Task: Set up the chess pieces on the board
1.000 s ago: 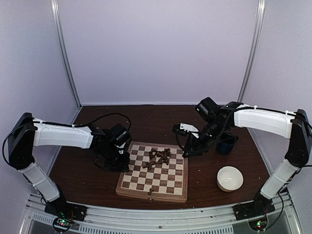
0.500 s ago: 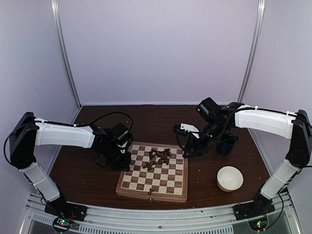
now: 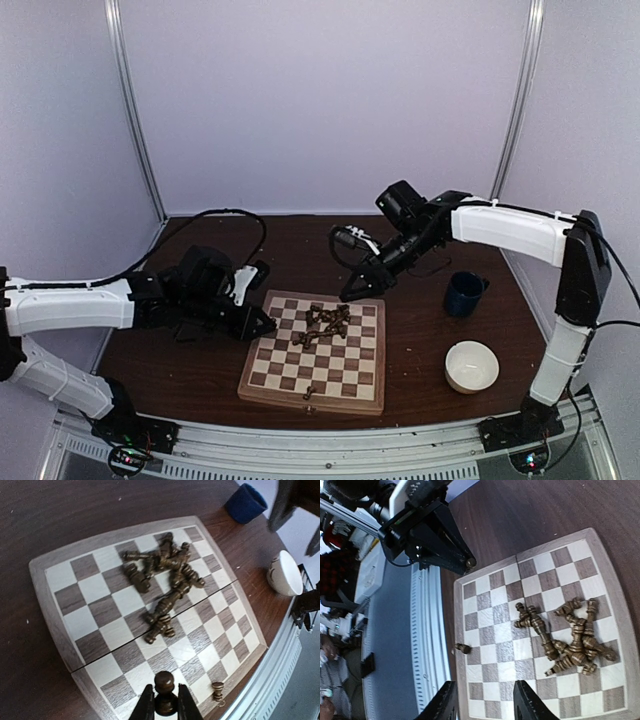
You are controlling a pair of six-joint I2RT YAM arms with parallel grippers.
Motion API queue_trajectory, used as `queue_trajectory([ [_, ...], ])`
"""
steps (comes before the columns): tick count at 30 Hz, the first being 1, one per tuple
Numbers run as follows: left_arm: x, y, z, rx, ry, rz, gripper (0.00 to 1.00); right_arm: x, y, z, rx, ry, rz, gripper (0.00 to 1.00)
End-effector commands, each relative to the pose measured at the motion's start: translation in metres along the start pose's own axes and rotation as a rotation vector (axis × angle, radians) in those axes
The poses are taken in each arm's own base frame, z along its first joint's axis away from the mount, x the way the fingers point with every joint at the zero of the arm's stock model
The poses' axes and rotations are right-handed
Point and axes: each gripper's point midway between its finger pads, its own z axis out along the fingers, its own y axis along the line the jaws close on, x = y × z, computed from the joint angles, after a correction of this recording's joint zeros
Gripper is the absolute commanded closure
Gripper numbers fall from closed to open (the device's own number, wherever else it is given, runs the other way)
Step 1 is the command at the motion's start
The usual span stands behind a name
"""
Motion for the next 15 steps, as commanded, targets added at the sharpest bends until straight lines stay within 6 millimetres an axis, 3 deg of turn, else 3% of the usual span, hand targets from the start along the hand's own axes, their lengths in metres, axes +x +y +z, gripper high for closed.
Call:
queue_trajectory([
  [1, -0.031, -0.040, -0.016, 0.180, -0.157, 0.128, 0.92, -0.015, 0.027, 0.022, -0.173, 0.002, 0.158, 0.56],
  [8, -0.032, -0.067, -0.015, 0.288, -0.149, 0.172, 0.92, -0.039, 0.040, 0.050, -0.272, 0.006, 0.253, 0.55],
  [15, -0.033, -0.076, -0.015, 0.292, -0.145, 0.203, 0.91, -0.049, 0.038, 0.061, -0.327, -0.012, 0.331, 0.56],
])
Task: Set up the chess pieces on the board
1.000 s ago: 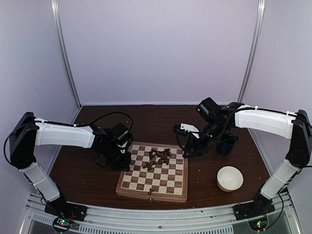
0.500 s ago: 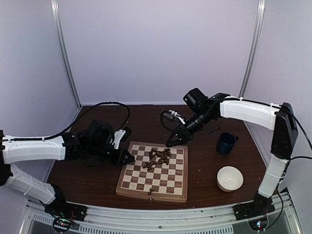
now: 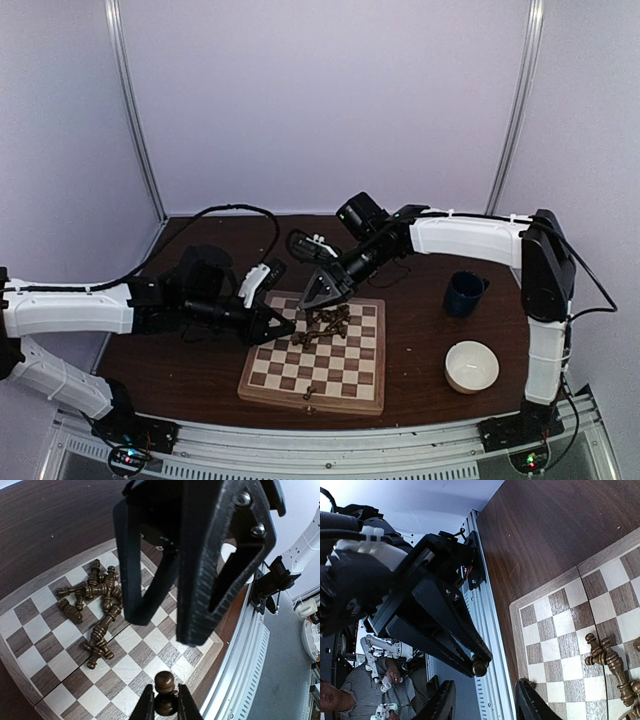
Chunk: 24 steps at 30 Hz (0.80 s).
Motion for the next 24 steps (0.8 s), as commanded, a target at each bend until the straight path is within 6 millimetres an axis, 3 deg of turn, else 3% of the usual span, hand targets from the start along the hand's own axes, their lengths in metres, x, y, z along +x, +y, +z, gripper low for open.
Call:
queue_trajectory([
  [1, -0.023, -0.016, -0.001, 0.048, -0.063, 0.060, 0.91, -0.015, 0.012, 0.003, -0.069, -0.030, 0.027, 0.56],
  [24, -0.028, -0.019, -0.008, 0.031, -0.093, 0.069, 0.90, 0.005, 0.013, 0.029, -0.043, 0.043, 0.036, 0.56],
])
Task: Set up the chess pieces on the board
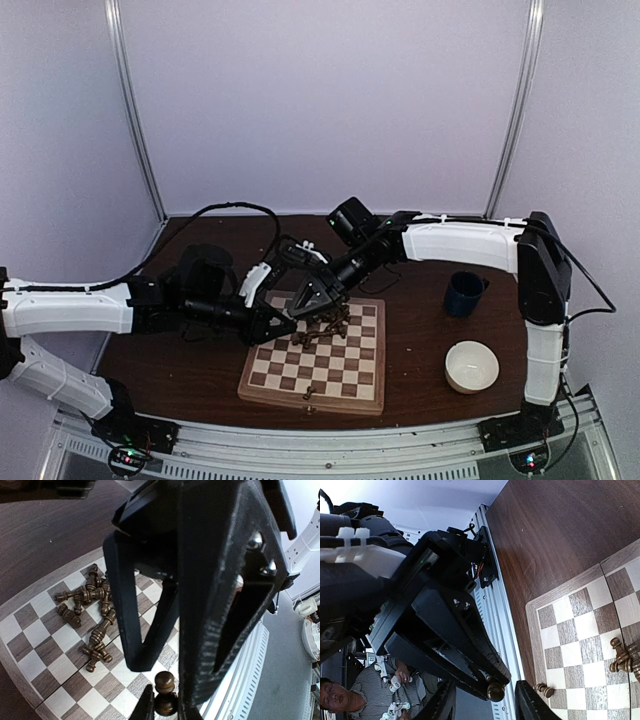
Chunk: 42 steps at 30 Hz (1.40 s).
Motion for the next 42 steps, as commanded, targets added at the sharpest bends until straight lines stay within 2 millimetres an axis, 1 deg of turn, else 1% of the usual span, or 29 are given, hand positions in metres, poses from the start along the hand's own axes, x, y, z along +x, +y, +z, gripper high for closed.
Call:
queue_trajectory([
  [1, -0.026, -0.011, -0.010, 0.014, -0.093, 0.046, 0.90, 0.004, -0.004, 0.006, 0.019, 0.021, -0.011, 0.57],
  [9, -0.026, -0.011, -0.010, 0.011, -0.093, 0.045, 0.88, 0.008, -0.003, 0.010, 0.022, 0.035, -0.017, 0.63],
  [16, -0.025, -0.012, -0.010, 0.010, -0.096, 0.049, 0.88, 0.008, -0.001, 0.013, 0.016, 0.035, -0.019, 0.71],
  [20, -0.026, -0.013, -0.012, 0.014, -0.105, 0.056, 0.88, 0.007, -0.001, 0.015, 0.012, 0.036, -0.012, 0.73],
  [30, -0.027, -0.013, -0.014, 0.007, -0.115, 0.069, 0.88, 0.005, -0.003, 0.018, -0.004, 0.034, 0.013, 0.81],
  [37, -0.027, -0.014, -0.016, 0.006, -0.118, 0.076, 0.88, 0.005, -0.009, 0.018, 0.033, 0.035, 0.003, 0.85],
  [40, -0.027, -0.013, -0.016, 0.002, -0.116, 0.078, 0.85, 0.005, -0.009, 0.016, 0.057, 0.037, -0.022, 0.87],
  [42, -0.026, -0.012, -0.017, -0.007, -0.113, 0.077, 0.78, 0.003, -0.008, 0.012, 0.080, 0.038, -0.046, 0.87],
])
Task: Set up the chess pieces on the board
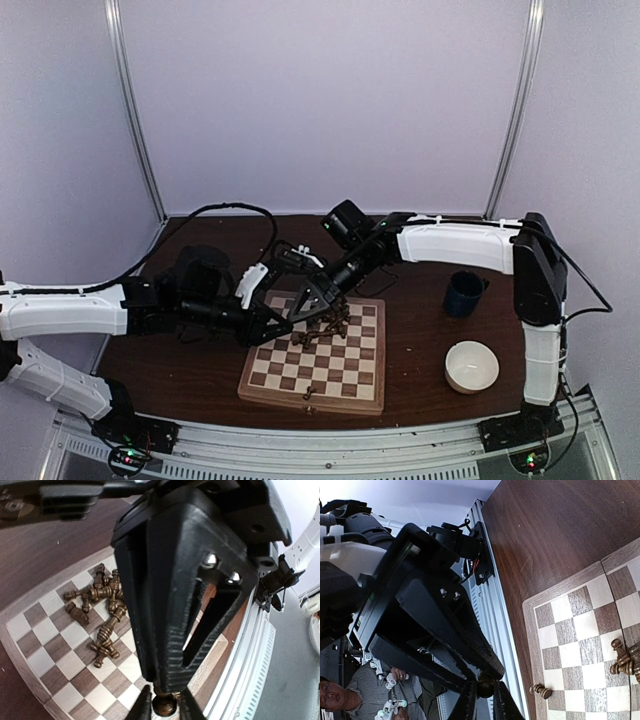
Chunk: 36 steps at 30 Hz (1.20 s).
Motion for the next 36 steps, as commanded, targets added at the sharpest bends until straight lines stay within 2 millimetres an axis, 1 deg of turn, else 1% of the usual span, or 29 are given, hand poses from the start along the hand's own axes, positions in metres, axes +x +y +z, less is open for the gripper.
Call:
queue_trajectory([
  [1, -0.028, -0.012, -0.011, 0.023, -0.113, 0.054, 0.73, -0.001, -0.003, 0.002, 0.074, 0.014, -0.059, 0.88],
  [4, -0.028, -0.010, -0.015, 0.008, -0.118, 0.059, 0.60, 0.000, -0.003, -0.005, 0.116, 0.018, -0.101, 0.88],
  [6, -0.031, -0.011, -0.021, 0.003, -0.126, 0.066, 0.50, 0.003, -0.005, -0.011, 0.155, 0.023, -0.145, 0.88],
  [8, -0.032, -0.011, -0.028, -0.008, -0.132, 0.076, 0.45, 0.007, -0.007, -0.021, 0.214, 0.030, -0.186, 0.88],
  [9, -0.032, -0.011, -0.031, -0.018, -0.133, 0.081, 0.44, 0.010, -0.008, -0.026, 0.243, 0.036, -0.233, 0.88],
  [12, -0.031, -0.003, -0.041, -0.074, -0.142, 0.088, 0.42, 0.023, -0.013, -0.041, 0.348, 0.068, -0.334, 0.88],
  [15, -0.028, 0.010, -0.049, -0.145, -0.160, 0.087, 0.40, 0.038, -0.021, -0.054, 0.445, 0.089, -0.417, 0.88],
  [20, -0.027, 0.022, -0.058, -0.205, -0.190, 0.072, 0.37, 0.068, -0.039, -0.071, 0.572, 0.148, -0.506, 0.88],
  [21, -0.029, 0.029, -0.059, -0.241, -0.201, 0.063, 0.37, 0.078, -0.044, -0.072, 0.583, 0.165, -0.510, 0.88],
  [24, -0.028, 0.038, -0.059, -0.279, -0.203, 0.041, 0.36, 0.094, -0.049, -0.074, 0.604, 0.193, -0.546, 0.87],
  [29, -0.027, 0.044, -0.052, -0.299, -0.186, 0.019, 0.36, 0.121, -0.057, -0.071, 0.644, 0.253, -0.678, 0.87],
  [32, -0.026, 0.045, -0.048, -0.302, -0.172, 0.013, 0.36, 0.133, -0.061, -0.064, 0.644, 0.277, -0.719, 0.87],
  [36, -0.024, 0.049, -0.046, -0.322, -0.161, 0.003, 0.37, 0.140, -0.069, -0.055, 0.660, 0.311, -0.752, 0.86],
])
